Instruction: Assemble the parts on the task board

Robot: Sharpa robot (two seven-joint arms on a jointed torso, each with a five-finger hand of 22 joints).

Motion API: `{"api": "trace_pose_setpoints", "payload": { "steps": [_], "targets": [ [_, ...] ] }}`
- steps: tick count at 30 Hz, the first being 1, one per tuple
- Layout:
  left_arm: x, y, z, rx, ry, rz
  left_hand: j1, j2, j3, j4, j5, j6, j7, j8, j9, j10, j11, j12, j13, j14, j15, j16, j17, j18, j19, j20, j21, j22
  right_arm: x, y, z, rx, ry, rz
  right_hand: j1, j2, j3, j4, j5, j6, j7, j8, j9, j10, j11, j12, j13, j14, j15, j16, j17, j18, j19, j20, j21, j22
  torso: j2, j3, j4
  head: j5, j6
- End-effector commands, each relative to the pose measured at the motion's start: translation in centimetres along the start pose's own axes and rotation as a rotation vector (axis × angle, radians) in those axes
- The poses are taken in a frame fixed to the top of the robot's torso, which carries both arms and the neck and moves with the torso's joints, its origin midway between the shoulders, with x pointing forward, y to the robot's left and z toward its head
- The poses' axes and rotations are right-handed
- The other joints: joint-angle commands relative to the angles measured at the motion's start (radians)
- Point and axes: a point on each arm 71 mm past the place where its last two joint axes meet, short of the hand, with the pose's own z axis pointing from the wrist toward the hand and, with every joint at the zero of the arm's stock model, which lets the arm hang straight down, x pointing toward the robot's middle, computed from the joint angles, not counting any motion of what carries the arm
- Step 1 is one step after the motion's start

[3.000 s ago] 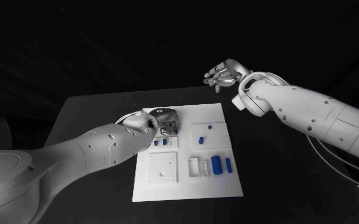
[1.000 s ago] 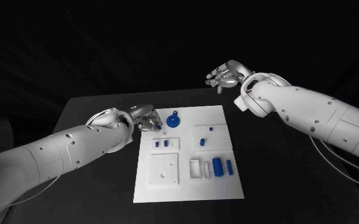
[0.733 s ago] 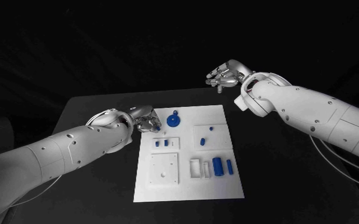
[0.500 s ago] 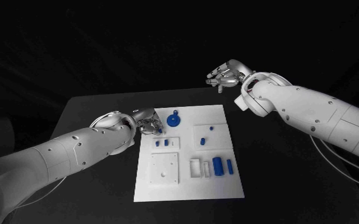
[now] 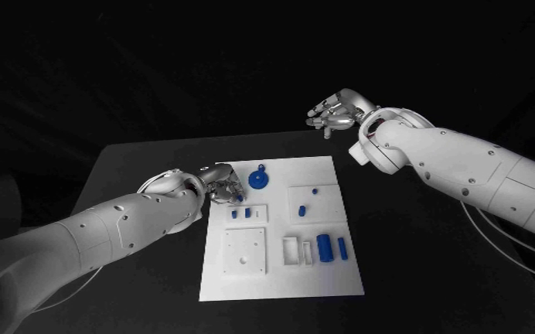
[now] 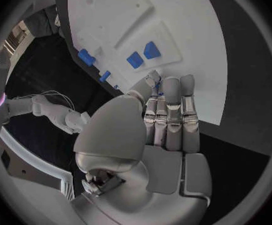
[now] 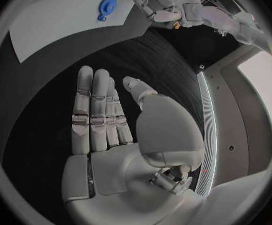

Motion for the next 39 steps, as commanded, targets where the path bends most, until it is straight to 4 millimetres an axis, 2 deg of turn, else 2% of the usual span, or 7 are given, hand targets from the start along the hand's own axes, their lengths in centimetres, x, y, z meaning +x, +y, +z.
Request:
{"api": "trace_pose_setpoints", "payload": {
  "steps": [1,15,29,39],
  "targets": [
    [0.0,-0.3,0.1,0.021,-0.01,0.002,-0.004,0.005,-0.005,0.002,-0.002,-0.005,0.001,0.002,0.001,-0.008,0.0,0.004,0.001,0.005,0.003,-0.005,-0.001,0.013,0.004,0.005,-0.006,0.02,0.1,0.1,0.0,-0.008,0.015,-0.001,0.002,0.001,0.0,-0.004,0.0,0.005,0.002,-0.001,-0.001,0.005,0.0,0.004,0.0,0.006,-0.001,-0.007,0.001,0.003,0.008,-0.001,0.006,-0.001,0.0,-0.0001,-0.0003,-0.001,-0.001],
    [-0.1,-0.4,0.4,0.022,-0.029,-0.001,-0.006,0.004,-0.003,0.003,-0.005,-0.01,0.002,0.002,0.001,-0.012,0.002,0.004,0.001,0.005,0.004,-0.004,-0.001,0.014,0.005,0.006,-0.006,0.02,0.3,0.2,0.1,-0.009,0.03,-0.002,-0.001,0.001,0.0,-0.004,0.002,0.007,0.002,-0.001,-0.001,0.005,0.0,0.004,0.0,0.006,-0.001,-0.008,0.003,0.002,0.008,-0.001,0.006,0.0,0.001,-0.0008,0.0013,-0.001,0.003],
    [0.2,-0.9,1.1,0.018,-0.007,-0.004,-0.006,0.004,0.0,0.003,-0.006,-0.012,0.003,0.002,0.001,-0.013,0.002,0.004,0.001,0.003,0.005,-0.004,-0.001,0.015,0.004,0.007,-0.006,0.021,0.5,0.4,0.1,-0.013,0.035,0.0,0.0,0.002,0.0,-0.006,0.002,0.008,0.002,-0.001,-0.001,0.005,0.0,0.005,0.001,0.007,-0.002,-0.008,0.003,0.002,0.008,-0.002,0.007,0.001,0.0,0.0009,-0.0011,0.003,-0.001],
    [0.7,-0.8,1.2,0.001,0.022,-0.001,-0.004,0.004,0.002,0.002,-0.004,-0.012,0.003,0.002,0.001,-0.013,0.003,0.004,0.001,0.001,0.005,-0.004,-0.001,0.015,0.002,0.007,-0.005,0.021,0.5,0.3,0.1,-0.012,0.034,-0.001,0.0,0.002,0.0,-0.006,0.002,0.008,0.002,-0.001,-0.001,0.005,0.0,0.005,0.001,0.007,-0.002,-0.008,0.003,0.002,0.008,-0.002,0.007,0.001,0.0,-0.0002,0.0015,0.0,-0.004]
  ]
}}
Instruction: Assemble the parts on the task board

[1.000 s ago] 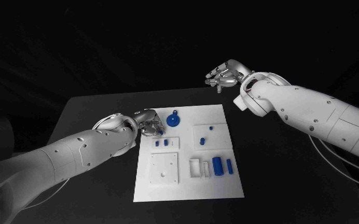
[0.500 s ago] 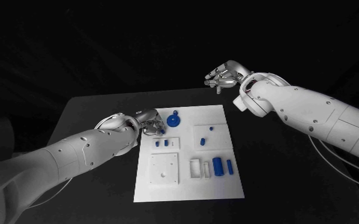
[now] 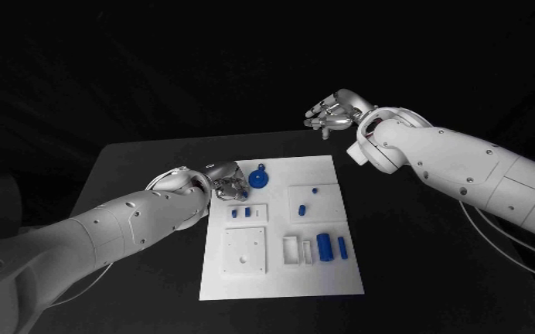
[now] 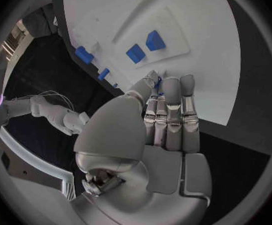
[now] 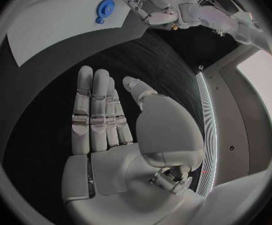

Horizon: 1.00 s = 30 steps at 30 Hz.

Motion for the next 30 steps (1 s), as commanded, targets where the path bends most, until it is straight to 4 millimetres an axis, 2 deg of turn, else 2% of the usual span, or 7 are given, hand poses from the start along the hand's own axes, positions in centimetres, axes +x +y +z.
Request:
{"api": "trace_pose_setpoints", "payload": {
  "steps": [1,17,30],
  "targets": [
    [0.52,0.1,-0.05,-0.007,0.036,-0.003,-0.004,0.004,0.002,0.002,-0.004,-0.003,0.002,0.005,0.001,-0.007,0.002,0.004,0.001,0.001,0.005,-0.004,-0.001,0.015,-0.001,0.004,-0.005,0.022,0.07,0.07,0.01,-0.007,0.012,-0.002,0.0,0.002,0.0,-0.006,0.002,0.008,0.002,-0.001,-0.001,0.005,0.0,0.005,0.0,0.007,-0.002,-0.004,0.001,0.002,0.008,-0.002,0.007,0.001,0.0,-0.0007,0.0018,-0.001,-0.002],
    [0.56,0.37,-0.54,-0.004,0.039,0.002,-0.001,0.004,0.005,-0.002,0.001,0.001,0.002,0.006,0.001,-0.003,0.001,0.004,0.001,0.001,0.004,-0.003,-0.001,0.016,-0.003,0.003,-0.001,0.022,0.04,-0.05,0.04,-0.005,0.012,-0.003,0.0,0.002,0.0,-0.006,0.002,0.008,0.002,-0.001,-0.001,0.005,0.0,0.005,0.0,0.007,-0.002,-0.004,0.001,0.002,0.008,-0.002,0.007,0.001,0.0,-0.0024,0.0012,-0.001,-0.006],
    [0.55,0.23,-0.66,0.009,0.03,-0.005,-0.002,0.004,0.004,-0.002,0.0,0.003,0.001,0.005,0.001,-0.002,0.0,0.004,0.001,0.001,0.004,-0.003,-0.002,0.016,-0.004,0.003,0.0,0.022,0.1,-0.03,0.08,-0.005,0.013,-0.003,0.0,0.002,0.0,-0.006,0.002,0.008,0.002,-0.001,-0.001,0.005,0.0,0.005,0.0,0.007,-0.002,-0.004,0.001,0.002,0.008,-0.002,0.007,0.001,0.0,-0.001,0.0007,-0.001,-0.007]
  ]
}}
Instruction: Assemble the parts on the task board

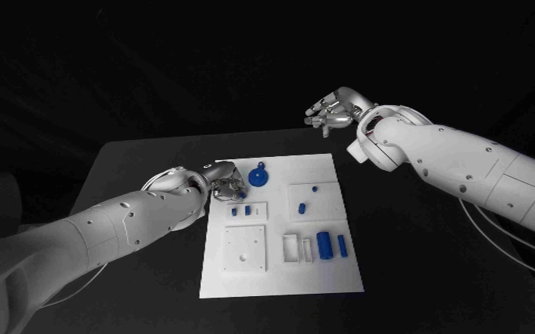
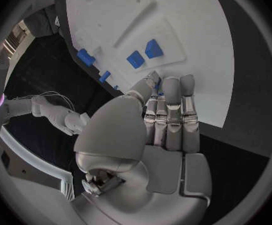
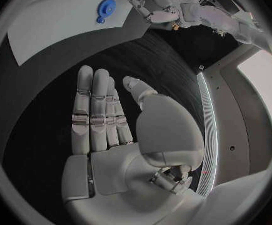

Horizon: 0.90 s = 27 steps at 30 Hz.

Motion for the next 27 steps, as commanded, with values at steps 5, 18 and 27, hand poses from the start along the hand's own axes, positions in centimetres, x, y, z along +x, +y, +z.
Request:
{"api": "trace_pose_setpoints", "payload": {
  "steps": [5,18,27],
  "targets": [
    [0.4,-0.1,0.1,0.005,0.02,-0.003,-0.004,0.005,0.004,-0.003,-0.002,0.006,0.002,0.002,0.001,-0.003,0.001,0.004,0.001,0.001,0.004,-0.005,-0.003,0.015,-0.005,0.003,0.002,0.021,0.2,0.1,0.0,-0.008,0.014,-0.002,0.0,0.002,0.0,-0.006,0.002,0.007,0.002,-0.001,-0.001,0.005,0.0,0.005,0.001,0.007,-0.002,-0.004,0.001,0.002,0.008,-0.002,0.007,0.001,0.0,0.0017,-0.0012,0.001,-0.001],
    [1.4,0.3,0.1,-0.029,0.1,0.042,-0.001,0.009,0.002,-0.004,-0.007,0.009,0.002,0.002,0.001,-0.001,0.0,0.004,0.002,-0.006,0.005,-0.004,-0.002,0.014,-0.012,0.004,0.002,0.021,0.2,0.1,0.1,-0.008,0.014,-0.002,0.0,0.002,0.0,-0.006,0.002,0.007,0.002,-0.001,-0.001,0.005,0.0,0.005,0.001,0.007,-0.002,-0.004,0.001,0.002,0.008,-0.002,0.007,0.001,0.001,0.001,-0.0014,0.0,-0.002],
    [1.4,0.4,0.0,-0.034,0.095,0.038,-0.001,0.007,0.003,-0.007,-0.01,-0.031,0.009,0.0,-0.004,-0.007,0.004,0.004,0.001,-0.009,0.007,-0.004,-0.003,0.014,-0.014,0.005,0.003,0.021,0.2,0.1,0.1,-0.008,0.012,-0.003,-0.002,0.003,-0.001,-0.006,0.002,0.007,0.002,-0.001,-0.002,0.004,0.0,0.005,0.0,0.007,-0.001,-0.006,0.002,0.002,0.008,-0.002,0.006,0.001,0.0,0.001,-0.0015,-0.002,-0.007]
  ]
}}
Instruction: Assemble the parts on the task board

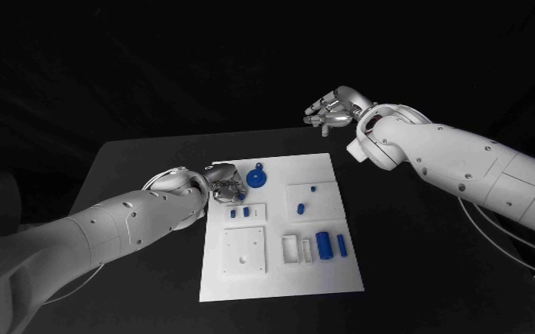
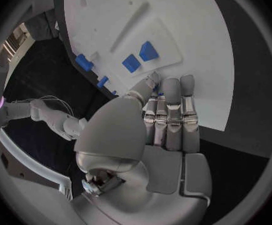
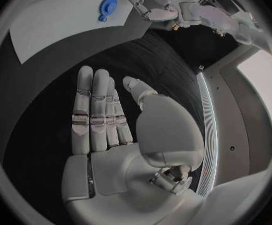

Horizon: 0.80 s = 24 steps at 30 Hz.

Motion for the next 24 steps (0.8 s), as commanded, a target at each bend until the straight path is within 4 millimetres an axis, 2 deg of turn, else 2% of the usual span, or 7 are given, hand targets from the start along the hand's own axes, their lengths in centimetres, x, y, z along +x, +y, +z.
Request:
{"api": "trace_pose_setpoints", "payload": {
  "steps": [1,4,10,14,17,20,24],
  "targets": [
    [0.8,0.3,-0.2,-0.015,0.045,0.004,-0.002,0.003,0.003,-0.008,-0.007,-0.05,0.006,0.003,-0.005,-0.003,0.001,0.004,0.001,-0.006,0.004,-0.004,-0.002,0.014,-0.007,-0.001,0.003,0.021,0.1,0.1,0.0,-0.007,0.01,-0.004,-0.002,0.003,-0.001,-0.007,0.003,0.006,0.002,-0.001,-0.002,0.004,0.0,0.004,0.0,0.006,-0.001,-0.007,0.002,0.002,0.007,-0.001,0.005,0.0,0.0,-0.0006,0.0002,-0.001,-0.004],
    [0.6,0.3,-0.2,-0.011,0.021,-0.006,-0.006,-0.008,0.009,-0.01,-0.013,-0.116,-0.003,0.003,-0.005,-0.006,0.0,0.004,0.001,-0.009,0.004,-0.006,-0.003,0.014,-0.008,-0.001,0.001,0.02,0.0,0.0,0.0,-0.006,0.007,-0.007,-0.002,0.002,-0.001,-0.007,0.003,0.005,0.003,-0.001,-0.002,0.002,0.001,0.003,-0.001,0.003,0.0,-0.009,0.001,0.001,0.004,-0.001,0.004,-0.001,0.0,-0.0012,0.0012,-0.001,-0.003],
    [0.3,0.6,-0.3,-0.015,-0.01,-0.016,-0.009,-0.028,0.019,-0.015,-0.016,-0.203,-0.011,0.003,-0.006,-0.026,0.008,0.004,0.001,-0.021,0.009,-0.011,-0.006,0.014,-0.013,0.003,-0.005,0.019,-0.1,0.0,0.0,-0.007,-0.005,-0.008,0.001,0.001,0.001,-0.008,0.001,-0.002,0.005,0.001,-0.002,-0.004,0.009,-0.021,-0.023,-0.011,0.006,-0.022,-0.008,0.002,-0.011,0.005,0.001,-0.008,0.0,-0.0005,0.0005,0.0,-0.003],
    [0.2,0.9,-0.4,-0.024,-0.023,-0.018,-0.009,-0.04,0.026,-0.014,-0.016,-0.316,-0.017,-0.001,-0.01,-0.038,0.013,0.004,0.001,-0.028,0.013,-0.011,-0.007,0.017,-0.016,0.007,-0.01,0.02,-0.1,0.0,0.0,-0.007,-0.008,-0.009,0.002,-0.001,0.0,-0.009,0.002,-0.005,0.007,-0.001,-0.002,0.007,0.01,-0.059,-0.071,-0.01,0.007,-0.022,-0.012,0.003,-0.012,0.005,0.002,-0.014,0.0,-0.0006,0.0007,0.001,-0.002],
    [0.1,1.1,-0.5,-0.032,-0.031,-0.019,-0.007,-0.047,0.029,-0.012,-0.015,-0.354,-0.018,-0.003,-0.011,-0.06,0.021,0.004,0.001,-0.033,0.018,-0.011,-0.008,0.019,-0.017,0.01,-0.013,0.02,-0.1,-0.1,0.0,-0.006,-0.006,-0.01,0.0,-0.001,0.006,-0.007,0.002,-0.009,0.011,-0.001,-0.002,0.012,0.018,-0.128,-0.144,-0.007,0.01,-0.017,-0.01,0.006,-0.009,0.007,0.005,-0.014,0.0,-0.0007,0.0005,0.001,-0.001],
    [0.0,1.4,-0.7,-0.039,-0.037,-0.02,-0.006,-0.052,0.032,-0.009,-0.016,-0.369,-0.018,-0.003,-0.012,-0.081,0.028,0.004,0.001,-0.036,0.022,-0.01,-0.009,0.023,-0.019,0.015,-0.015,0.02,-0.2,-0.2,-0.1,-0.005,-0.002,-0.011,0.0,-0.001,0.01,-0.007,0.001,-0.01,0.011,-0.001,-0.001,0.029,0.026,-0.186,-0.201,-0.004,0.011,-0.01,-0.006,0.01,-0.006,0.009,0.008,-0.01,-0.001,-0.001,0.0009,0.001,0.0],
    [-0.2,1.8,-0.9,-0.048,-0.046,-0.022,-0.002,-0.059,0.038,-0.005,-0.015,-0.356,-0.015,-0.002,-0.011,-0.108,0.038,0.004,0.001,-0.038,0.029,-0.01,-0.013,0.032,-0.018,0.022,-0.017,0.021,-0.1,-0.4,-0.2,-0.003,0.015,-0.013,-0.002,-0.003,0.018,-0.01,-0.002,-0.007,0.013,-0.001,0.0,0.046,0.032,-0.262,-0.225,0.001,0.012,-0.001,0.0,0.015,0.0,0.009,0.014,0.002,-0.001,-0.0012,0.0014,0.001,0.003]
  ]
}}
